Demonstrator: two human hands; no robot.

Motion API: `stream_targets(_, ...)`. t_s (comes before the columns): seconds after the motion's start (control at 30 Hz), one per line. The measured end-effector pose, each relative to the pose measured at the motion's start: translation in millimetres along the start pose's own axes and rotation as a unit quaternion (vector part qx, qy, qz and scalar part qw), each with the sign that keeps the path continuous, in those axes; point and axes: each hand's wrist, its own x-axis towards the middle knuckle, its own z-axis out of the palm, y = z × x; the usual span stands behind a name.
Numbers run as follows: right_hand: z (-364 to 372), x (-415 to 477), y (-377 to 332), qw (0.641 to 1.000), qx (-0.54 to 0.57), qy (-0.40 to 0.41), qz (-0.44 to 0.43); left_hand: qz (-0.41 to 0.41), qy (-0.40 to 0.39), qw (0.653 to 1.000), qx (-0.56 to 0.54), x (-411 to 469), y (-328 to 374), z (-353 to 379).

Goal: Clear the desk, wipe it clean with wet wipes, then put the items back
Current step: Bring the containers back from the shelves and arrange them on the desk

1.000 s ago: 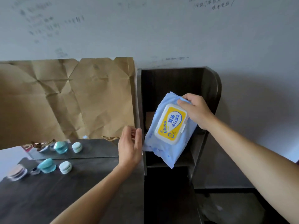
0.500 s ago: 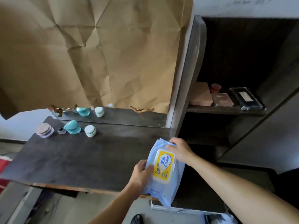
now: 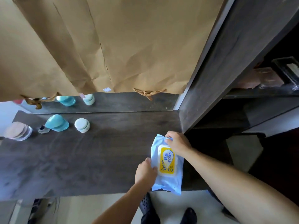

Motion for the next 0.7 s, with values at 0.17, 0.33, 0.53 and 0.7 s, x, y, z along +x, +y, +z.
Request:
stream_targets(0.17,-19.1,-17.4,9.3,0.997,-0.037,0.040,-0.046,0.066,0.056,0.988,0.130,-4.2,12.6,-20.4)
stream_targets(0.33,-74.8,-57.4,27.8,0.984,0.013,0.144,-0.104,0.219,0.121,0.961,0.118,-17.3,63.5,-35.2)
stream_targets(0.53,-165.3,-100.9,49.6,0.946,0.038,0.271,-0.172,0.402,0.180,0.896,0.062,-43.7,148.0,-34.9)
stream_targets(0.7,-244.4,-112.2,58.1,0.875,0.044,0.415,-0.246,0.524,0.269,0.807,0.045,-73.3,226.7,-36.5)
